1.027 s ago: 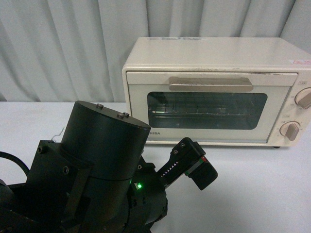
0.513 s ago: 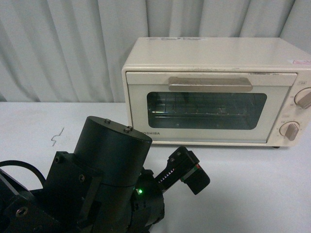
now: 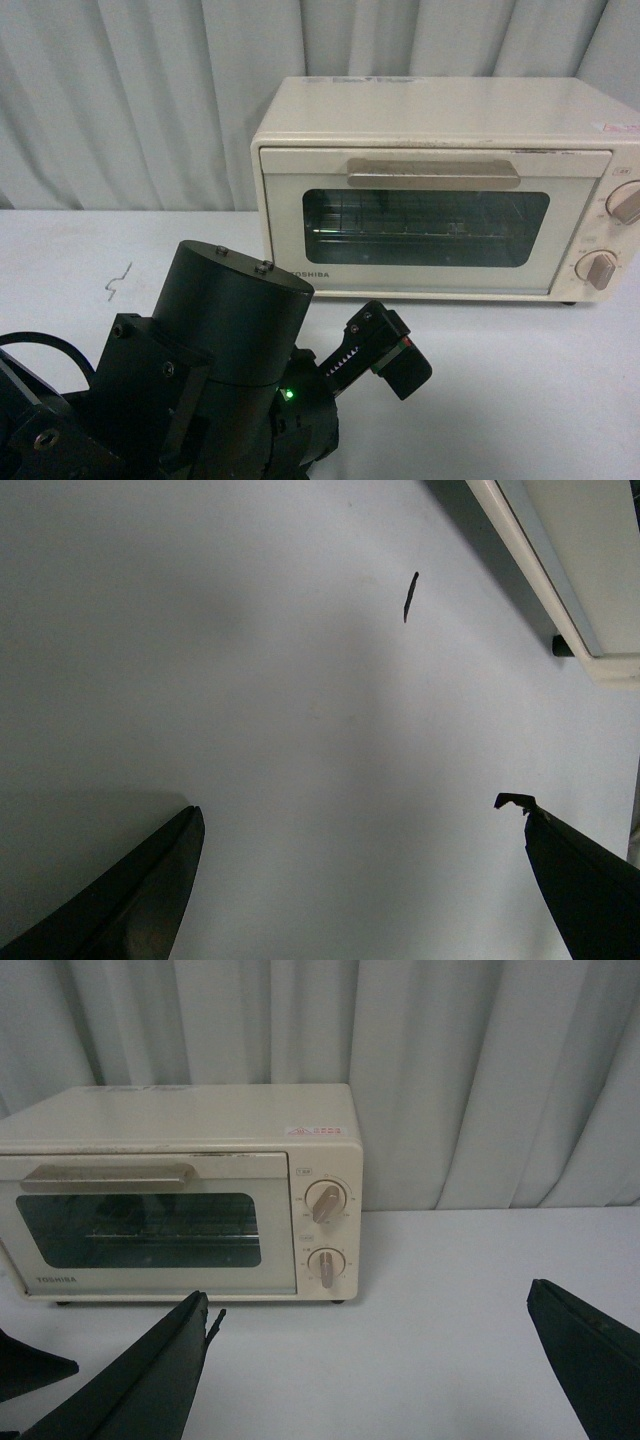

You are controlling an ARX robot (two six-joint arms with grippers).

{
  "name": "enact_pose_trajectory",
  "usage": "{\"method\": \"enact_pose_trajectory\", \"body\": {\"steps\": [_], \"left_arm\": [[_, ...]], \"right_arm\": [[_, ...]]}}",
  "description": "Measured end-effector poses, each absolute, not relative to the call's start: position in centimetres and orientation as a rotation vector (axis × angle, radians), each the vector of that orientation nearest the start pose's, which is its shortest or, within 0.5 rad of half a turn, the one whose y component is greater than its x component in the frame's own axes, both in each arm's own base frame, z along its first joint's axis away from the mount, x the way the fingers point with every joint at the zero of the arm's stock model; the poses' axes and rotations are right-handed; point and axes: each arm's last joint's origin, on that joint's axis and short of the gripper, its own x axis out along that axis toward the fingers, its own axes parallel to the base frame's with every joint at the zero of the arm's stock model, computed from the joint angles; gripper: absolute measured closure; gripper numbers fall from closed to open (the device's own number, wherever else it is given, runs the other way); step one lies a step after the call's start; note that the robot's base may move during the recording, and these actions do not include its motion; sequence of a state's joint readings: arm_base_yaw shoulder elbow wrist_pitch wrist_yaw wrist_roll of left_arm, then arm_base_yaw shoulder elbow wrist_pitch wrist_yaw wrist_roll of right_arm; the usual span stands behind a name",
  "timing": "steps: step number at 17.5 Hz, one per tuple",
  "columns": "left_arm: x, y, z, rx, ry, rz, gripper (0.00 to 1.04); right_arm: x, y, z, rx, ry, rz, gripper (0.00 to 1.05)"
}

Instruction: Open oven

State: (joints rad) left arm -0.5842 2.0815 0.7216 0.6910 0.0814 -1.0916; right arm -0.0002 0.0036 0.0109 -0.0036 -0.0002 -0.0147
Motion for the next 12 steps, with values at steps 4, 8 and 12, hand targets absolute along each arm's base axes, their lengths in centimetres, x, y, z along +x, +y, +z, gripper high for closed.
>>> {"method": "enact_pose_trajectory", "body": {"steps": [4, 8, 12], "left_arm": [[27.8, -18.7, 4.7, -0.843, 0.925, -0.211, 0.07], [27.8, -18.6, 4.7, -0.841, 0.923, -0.208, 0.07], [27.8, -18.6, 4.7, -0.842, 0.923, -0.208, 0.07]], "right_arm": [[9.7, 0.0, 16.7, -0.015, -0.004, 0.0, 0.06], [12.1, 0.3, 19.0, -0.093, -0.048, -0.305, 0.06], [20.0, 1.2, 23.9, -0.329, -0.147, -0.202, 0.06]]}}
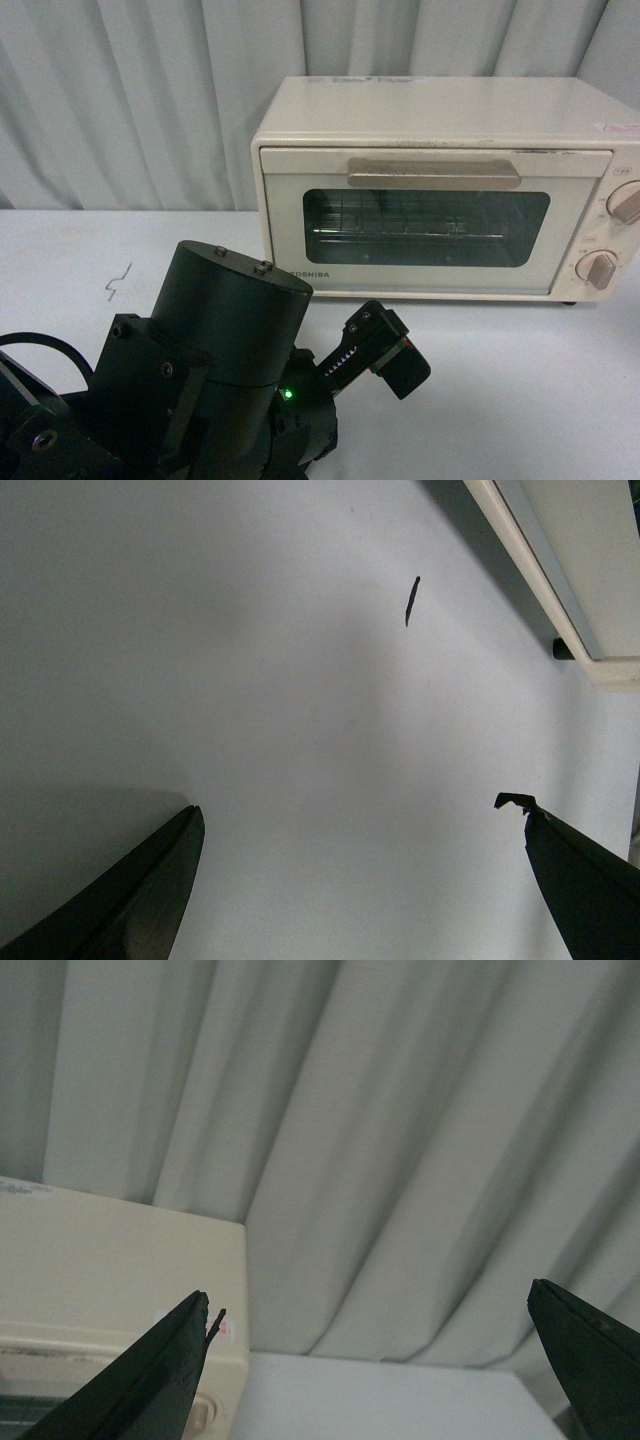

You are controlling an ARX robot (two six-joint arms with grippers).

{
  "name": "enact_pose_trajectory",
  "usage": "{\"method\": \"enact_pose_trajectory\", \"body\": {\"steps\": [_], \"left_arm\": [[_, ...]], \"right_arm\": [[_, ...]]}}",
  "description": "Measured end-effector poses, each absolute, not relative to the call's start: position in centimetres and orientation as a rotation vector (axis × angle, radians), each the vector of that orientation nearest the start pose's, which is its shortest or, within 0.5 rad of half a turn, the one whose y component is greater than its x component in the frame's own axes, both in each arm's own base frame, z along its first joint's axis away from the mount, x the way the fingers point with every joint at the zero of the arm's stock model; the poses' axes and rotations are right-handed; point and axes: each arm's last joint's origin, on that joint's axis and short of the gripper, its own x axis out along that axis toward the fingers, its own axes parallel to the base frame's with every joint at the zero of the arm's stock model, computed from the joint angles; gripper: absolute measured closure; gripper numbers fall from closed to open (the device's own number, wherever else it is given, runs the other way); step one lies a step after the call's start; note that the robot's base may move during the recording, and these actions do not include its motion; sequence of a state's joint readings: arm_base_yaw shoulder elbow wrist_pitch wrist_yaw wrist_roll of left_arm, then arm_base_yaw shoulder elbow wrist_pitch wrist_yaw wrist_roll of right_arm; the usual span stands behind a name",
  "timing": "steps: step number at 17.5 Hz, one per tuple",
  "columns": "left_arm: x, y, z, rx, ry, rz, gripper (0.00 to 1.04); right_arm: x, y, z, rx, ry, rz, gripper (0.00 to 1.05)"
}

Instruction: Open oven

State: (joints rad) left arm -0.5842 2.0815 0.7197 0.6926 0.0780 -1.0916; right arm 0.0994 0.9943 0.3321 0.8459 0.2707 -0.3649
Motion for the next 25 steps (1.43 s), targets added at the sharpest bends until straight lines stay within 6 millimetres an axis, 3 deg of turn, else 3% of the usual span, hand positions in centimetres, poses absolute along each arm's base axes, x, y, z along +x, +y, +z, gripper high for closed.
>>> {"method": "enact_pose_trajectory", "body": {"steps": [3, 5, 7, 13, 17, 21, 25], "left_arm": [[27.8, -18.6, 4.7, -0.842, 0.923, -0.208, 0.07], [27.8, -18.6, 4.7, -0.842, 0.922, -0.209, 0.07], [27.8, -18.6, 4.7, -0.842, 0.922, -0.209, 0.07], [27.8, -18.6, 4.7, -0.842, 0.922, -0.209, 0.07], [27.8, -18.6, 4.7, -0.842, 0.922, -0.209, 0.07], [27.8, -18.6, 4.7, -0.842, 0.922, -0.209, 0.07], [27.8, -18.6, 4.7, -0.842, 0.922, -0.209, 0.07]], "right_arm": [[26.7, 2.5, 24.4, -0.559, -0.09, -0.098, 0.06], [29.7, 3.6, 24.6, -0.702, -0.095, -0.022, 0.06], [31.1, 4.7, 24.9, -0.837, -0.122, 0.053, 0.11], [32.4, 6.1, 22.4, -1.225, -0.147, 0.28, 0.67], [32.5, 7.2, 20.9, -1.389, -0.19, 0.437, 1.03], [32.4, 7.8, 19.0, -1.414, -0.139, 0.603, 1.03], [33.6, 8.1, 17.8, -1.409, -0.124, 0.659, 1.03]]}}
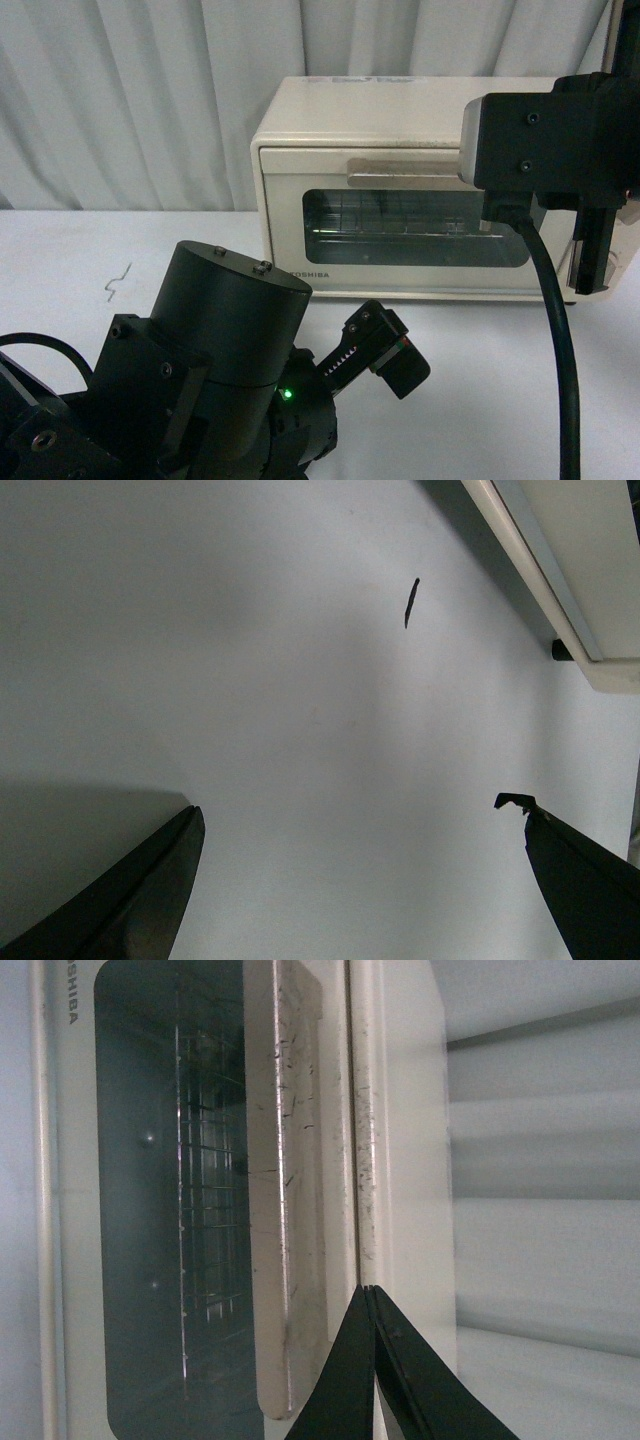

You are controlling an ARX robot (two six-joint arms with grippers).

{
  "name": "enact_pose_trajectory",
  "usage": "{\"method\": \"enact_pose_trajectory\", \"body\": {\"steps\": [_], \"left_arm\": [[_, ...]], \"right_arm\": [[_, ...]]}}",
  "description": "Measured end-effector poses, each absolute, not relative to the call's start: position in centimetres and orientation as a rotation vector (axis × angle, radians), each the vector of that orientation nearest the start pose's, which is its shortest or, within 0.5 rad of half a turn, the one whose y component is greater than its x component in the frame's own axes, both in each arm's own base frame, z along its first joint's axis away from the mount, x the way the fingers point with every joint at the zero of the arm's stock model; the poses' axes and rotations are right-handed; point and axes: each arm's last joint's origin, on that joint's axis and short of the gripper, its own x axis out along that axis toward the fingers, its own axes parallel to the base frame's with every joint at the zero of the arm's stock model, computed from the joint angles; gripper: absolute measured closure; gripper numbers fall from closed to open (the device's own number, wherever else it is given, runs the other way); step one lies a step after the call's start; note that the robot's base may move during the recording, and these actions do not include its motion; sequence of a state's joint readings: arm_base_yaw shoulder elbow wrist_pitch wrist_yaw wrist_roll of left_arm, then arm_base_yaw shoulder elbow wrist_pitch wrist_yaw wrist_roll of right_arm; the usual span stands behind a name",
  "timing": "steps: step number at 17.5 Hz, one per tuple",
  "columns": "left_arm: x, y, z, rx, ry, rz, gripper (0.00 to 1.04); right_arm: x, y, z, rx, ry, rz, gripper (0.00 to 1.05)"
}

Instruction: Open oven

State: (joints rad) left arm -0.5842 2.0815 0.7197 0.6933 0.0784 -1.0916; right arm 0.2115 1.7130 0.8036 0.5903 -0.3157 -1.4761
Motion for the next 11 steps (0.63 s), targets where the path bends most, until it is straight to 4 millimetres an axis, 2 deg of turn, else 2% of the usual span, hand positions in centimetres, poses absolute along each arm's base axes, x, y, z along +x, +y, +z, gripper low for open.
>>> {"method": "enact_pose_trajectory", "body": {"steps": [6, 11], "left_arm": [[27.8, -18.6, 4.7, -0.842, 0.922, -0.209, 0.07], [27.8, -18.6, 4.7, -0.842, 0.922, -0.209, 0.07]], "right_arm": [[35.7, 8.8, 17.5, -1.4, -0.09, 0.698, 1.03], [35.8, 9.0, 17.1, -1.357, -0.045, 0.737, 1.03]]}}
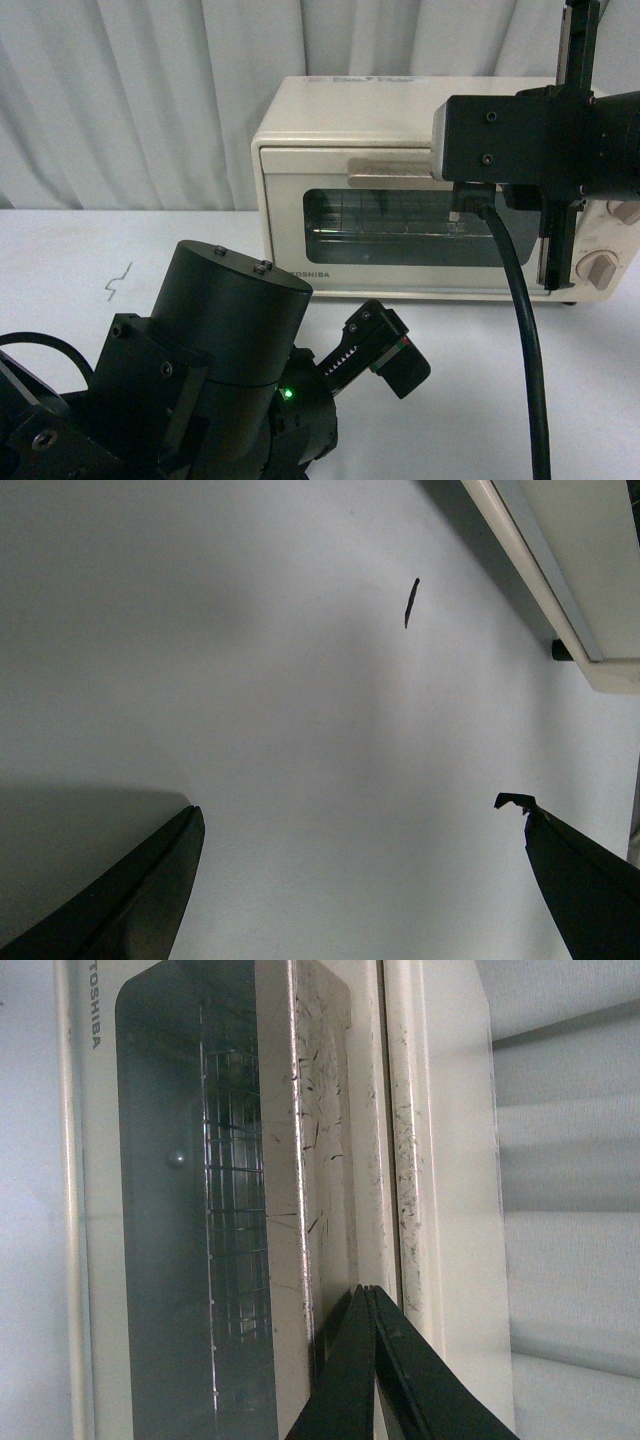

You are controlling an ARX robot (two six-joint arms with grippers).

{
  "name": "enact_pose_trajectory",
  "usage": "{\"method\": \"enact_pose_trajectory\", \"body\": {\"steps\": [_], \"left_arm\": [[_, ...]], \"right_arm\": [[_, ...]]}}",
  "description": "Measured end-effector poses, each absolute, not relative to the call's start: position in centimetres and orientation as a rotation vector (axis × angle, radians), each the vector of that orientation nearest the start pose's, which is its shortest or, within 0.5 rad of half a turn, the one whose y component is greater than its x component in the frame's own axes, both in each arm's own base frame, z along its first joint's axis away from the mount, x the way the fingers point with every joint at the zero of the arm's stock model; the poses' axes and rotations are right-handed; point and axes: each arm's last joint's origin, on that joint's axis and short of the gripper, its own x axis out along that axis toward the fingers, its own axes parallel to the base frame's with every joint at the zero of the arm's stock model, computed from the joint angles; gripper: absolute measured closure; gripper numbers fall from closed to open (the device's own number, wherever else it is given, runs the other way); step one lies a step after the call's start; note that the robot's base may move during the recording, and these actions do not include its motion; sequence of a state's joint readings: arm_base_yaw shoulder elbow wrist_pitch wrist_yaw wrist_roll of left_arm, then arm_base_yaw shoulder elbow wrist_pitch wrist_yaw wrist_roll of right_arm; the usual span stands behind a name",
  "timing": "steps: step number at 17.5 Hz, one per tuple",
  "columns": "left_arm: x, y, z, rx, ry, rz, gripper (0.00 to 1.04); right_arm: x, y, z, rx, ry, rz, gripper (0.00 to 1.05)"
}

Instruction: Open oven

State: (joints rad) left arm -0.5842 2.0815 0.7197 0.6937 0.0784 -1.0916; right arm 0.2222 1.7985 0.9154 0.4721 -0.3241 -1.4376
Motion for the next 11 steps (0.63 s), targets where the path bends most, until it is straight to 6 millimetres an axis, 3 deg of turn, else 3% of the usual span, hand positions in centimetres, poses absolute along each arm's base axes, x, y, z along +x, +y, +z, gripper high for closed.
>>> {"method": "enact_pose_trajectory", "body": {"steps": [11], "left_arm": [[27.8, -18.6, 4.7, -0.842, 0.922, -0.209, 0.07]], "right_arm": [[35.3, 7.8, 17.6, -1.096, 0.156, 0.81, 1.03]]}}
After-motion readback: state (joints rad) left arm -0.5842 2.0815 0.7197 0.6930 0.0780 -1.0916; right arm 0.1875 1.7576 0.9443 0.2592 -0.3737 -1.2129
